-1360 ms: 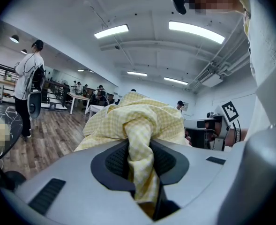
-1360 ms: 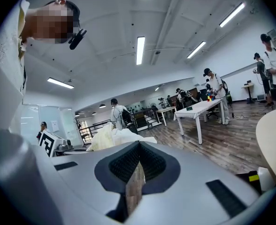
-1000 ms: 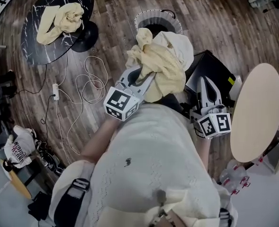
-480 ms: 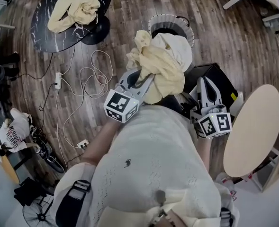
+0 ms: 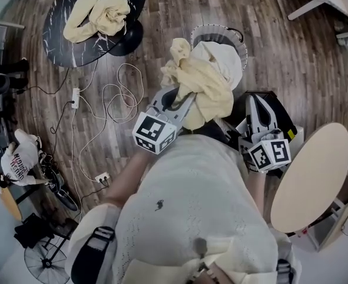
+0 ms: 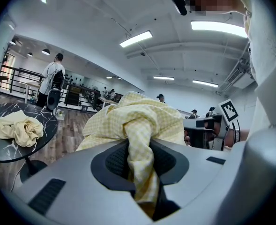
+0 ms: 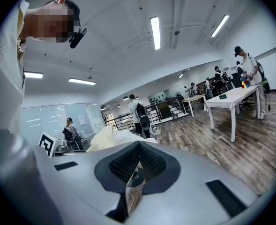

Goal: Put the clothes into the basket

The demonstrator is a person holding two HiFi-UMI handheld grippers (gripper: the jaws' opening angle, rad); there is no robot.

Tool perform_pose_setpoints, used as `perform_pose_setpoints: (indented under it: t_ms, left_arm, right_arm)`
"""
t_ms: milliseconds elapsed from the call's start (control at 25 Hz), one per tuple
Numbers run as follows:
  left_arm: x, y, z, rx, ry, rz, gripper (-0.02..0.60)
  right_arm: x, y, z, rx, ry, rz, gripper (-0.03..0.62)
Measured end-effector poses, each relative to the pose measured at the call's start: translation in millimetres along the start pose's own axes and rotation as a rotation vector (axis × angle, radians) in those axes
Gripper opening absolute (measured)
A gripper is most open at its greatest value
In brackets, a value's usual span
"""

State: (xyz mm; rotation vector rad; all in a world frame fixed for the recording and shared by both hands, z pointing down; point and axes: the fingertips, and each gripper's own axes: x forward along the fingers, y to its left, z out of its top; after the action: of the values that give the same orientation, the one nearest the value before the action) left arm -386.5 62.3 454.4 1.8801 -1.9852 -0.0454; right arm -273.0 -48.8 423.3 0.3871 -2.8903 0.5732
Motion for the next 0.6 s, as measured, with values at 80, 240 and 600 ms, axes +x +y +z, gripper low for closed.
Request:
perform_pose_setpoints:
  t_ms: [80, 240, 600]
  left_arm:
    - [13, 1, 4, 0.004, 0.000, 0.001, 0.109]
    - [37, 9, 12, 0.003, 0.011, 0.004, 0.109]
    - [99, 16, 36, 0.010, 0.006, 0.023, 0.109]
  right_arm:
    - [7, -11, 5, 0.002, -0.004, 0.008, 0.008]
    - [29, -32, 20, 0.002, -0.015, 0.019, 0.008]
    - [60, -87, 53, -0.005, -0.041, 0.045, 0.008]
